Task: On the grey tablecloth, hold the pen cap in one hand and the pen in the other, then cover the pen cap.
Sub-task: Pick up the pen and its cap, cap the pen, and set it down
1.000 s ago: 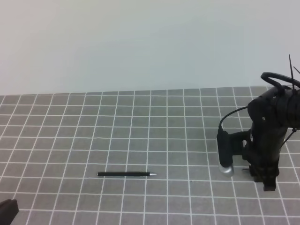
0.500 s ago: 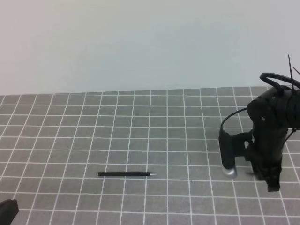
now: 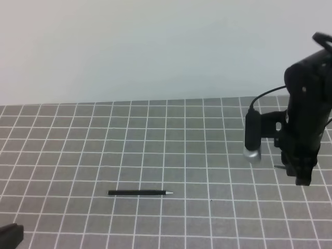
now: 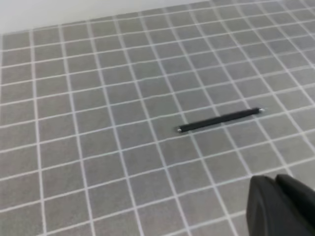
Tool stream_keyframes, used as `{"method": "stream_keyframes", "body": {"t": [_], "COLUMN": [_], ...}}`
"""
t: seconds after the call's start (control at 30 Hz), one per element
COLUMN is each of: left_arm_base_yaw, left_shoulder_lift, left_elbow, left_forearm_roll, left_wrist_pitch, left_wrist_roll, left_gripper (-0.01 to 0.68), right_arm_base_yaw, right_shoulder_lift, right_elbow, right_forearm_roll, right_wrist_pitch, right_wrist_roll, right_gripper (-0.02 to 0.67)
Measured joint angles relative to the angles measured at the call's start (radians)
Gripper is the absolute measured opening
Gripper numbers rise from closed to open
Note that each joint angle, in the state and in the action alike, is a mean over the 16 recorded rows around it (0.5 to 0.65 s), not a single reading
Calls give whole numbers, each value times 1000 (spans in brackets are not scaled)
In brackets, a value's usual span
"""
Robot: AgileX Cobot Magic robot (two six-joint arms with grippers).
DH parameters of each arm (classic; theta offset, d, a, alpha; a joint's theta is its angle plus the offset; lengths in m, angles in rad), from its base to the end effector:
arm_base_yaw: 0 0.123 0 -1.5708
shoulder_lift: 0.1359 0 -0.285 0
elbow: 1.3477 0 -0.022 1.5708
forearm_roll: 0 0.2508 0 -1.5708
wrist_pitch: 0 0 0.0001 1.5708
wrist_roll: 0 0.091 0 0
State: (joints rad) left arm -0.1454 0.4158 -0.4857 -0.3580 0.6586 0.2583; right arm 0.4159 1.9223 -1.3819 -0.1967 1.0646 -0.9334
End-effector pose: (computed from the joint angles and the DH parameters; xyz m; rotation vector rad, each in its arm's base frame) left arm 0.0771 -0.0310 0.2930 0.2539 2.0291 -0.3298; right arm 0.3484 0.1369 0.1953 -2.0591 2.3469 -0.2852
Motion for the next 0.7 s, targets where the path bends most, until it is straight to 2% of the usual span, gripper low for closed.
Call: {"method": "stream_keyframes", "body": {"t": [0.17,0.4,0.57,0.7], "left_arm_base_yaw": [0,0,-17,-60], "left_shoulder_lift": [138,452,690,846], "left_elbow": [-192,-527,-719,-814], "left_forearm_roll": [-13,-17,-11,20], "left_wrist_pitch": [202,458,551,559], "left_wrist_roll": [111,253,339,396], "left_gripper": [-1,-1,2,33], "right_arm_base_yaw": [0,0,0,0], "right_shoulder_lift": [-25,-32,-32,-32], "right_elbow": [-32,-43,-44,-44], "right_forearm_roll": [53,118,154,165], "right_wrist_pitch": [38,50,48,49], "right_wrist_roll": [-9,-19,-4,11], "right_gripper": [88,87,87,87]}}
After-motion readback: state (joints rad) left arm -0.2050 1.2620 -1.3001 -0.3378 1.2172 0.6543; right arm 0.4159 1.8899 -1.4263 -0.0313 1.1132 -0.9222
